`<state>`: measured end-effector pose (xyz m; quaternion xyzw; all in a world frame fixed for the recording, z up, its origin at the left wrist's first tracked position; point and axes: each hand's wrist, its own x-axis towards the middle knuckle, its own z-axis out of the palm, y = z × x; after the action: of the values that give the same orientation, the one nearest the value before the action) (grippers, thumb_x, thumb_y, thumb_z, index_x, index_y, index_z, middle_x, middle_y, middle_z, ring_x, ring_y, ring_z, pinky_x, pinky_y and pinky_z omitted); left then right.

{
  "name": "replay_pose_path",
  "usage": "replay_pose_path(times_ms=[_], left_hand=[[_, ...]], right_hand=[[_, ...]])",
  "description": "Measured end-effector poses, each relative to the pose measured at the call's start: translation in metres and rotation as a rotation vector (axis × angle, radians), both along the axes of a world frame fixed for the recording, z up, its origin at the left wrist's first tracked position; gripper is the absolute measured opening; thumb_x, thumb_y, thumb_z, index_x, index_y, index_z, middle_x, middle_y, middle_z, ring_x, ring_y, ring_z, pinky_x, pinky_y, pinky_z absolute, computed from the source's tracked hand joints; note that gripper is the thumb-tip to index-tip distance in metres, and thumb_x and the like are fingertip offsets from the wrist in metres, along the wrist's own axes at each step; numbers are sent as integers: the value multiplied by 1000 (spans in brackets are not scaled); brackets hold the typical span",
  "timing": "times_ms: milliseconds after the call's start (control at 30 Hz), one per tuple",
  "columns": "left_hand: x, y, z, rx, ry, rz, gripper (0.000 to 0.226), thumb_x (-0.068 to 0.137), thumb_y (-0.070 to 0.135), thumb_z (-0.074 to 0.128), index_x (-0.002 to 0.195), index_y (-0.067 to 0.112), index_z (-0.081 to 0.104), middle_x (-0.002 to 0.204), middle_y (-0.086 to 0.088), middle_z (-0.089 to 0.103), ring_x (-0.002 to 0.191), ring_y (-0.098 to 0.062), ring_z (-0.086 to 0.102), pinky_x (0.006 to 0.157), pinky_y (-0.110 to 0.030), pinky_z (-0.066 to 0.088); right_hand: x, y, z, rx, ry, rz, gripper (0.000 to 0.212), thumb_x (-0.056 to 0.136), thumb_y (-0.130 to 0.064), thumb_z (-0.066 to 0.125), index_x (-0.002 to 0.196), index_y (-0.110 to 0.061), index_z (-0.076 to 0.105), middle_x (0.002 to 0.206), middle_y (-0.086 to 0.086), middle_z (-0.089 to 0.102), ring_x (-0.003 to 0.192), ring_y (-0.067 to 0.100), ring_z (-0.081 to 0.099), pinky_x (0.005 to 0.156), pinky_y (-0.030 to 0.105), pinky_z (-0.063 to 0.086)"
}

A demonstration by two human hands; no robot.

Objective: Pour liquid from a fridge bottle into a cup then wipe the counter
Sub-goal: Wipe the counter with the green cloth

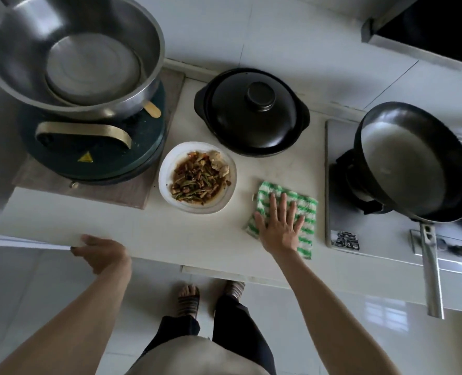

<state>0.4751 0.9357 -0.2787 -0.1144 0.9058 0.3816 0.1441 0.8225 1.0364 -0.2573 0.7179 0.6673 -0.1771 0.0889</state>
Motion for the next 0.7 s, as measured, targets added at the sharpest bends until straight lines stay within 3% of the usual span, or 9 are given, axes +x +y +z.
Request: replay_pose_path(times_ms=[100, 267, 467, 600, 700], left_hand=[[1, 2, 0, 8, 10, 5, 56, 109, 36, 25, 151, -1, 26, 144, -30, 49, 126, -47, 51, 102, -47, 39], [-4, 1, -3, -34, 40, 9, 55, 108, 35, 25, 149, -1, 29, 141, -30, 52, 122, -49, 54, 101, -50, 40], [2, 2, 1, -103, 62, -32, 53, 109, 30, 25, 150, -4, 28, 137, -33, 54, 120, -50, 55, 97, -50, 41], [5, 6, 9, -111, 67, -34, 53, 110, 30, 23, 151, -3, 26, 138, -33, 54, 121, -48, 55, 95, -47, 40], [3, 5, 8, -139, 67, -55, 54, 110, 31, 21, 152, -4, 24, 139, -31, 54, 121, -46, 55, 95, -47, 39]], right_hand=[[-35, 21, -3, 16, -5, -133, 73, 98, -68, 8, 158, -34, -17, 168, 0, -22, 153, 32, -21, 121, 61, -9], [-72, -59, -4, 19, 77, 85, 76, 98, -71, 7, 159, -32, -16, 167, 2, -24, 152, 32, -26, 121, 60, -12], [-158, -152, -1, 21, 172, 316, 76, 98, -64, 30, 162, -29, 12, 170, 6, 7, 155, 39, 2, 118, 63, 3], [-186, -132, 3, -38, 254, 491, 69, 102, -61, 23, 160, -38, -3, 168, -4, -15, 153, 30, -22, 120, 61, -12], [-169, -116, 2, 6, 256, 595, 63, 104, -58, 21, 161, -38, 7, 169, -7, -4, 155, 24, -15, 124, 56, -3]])
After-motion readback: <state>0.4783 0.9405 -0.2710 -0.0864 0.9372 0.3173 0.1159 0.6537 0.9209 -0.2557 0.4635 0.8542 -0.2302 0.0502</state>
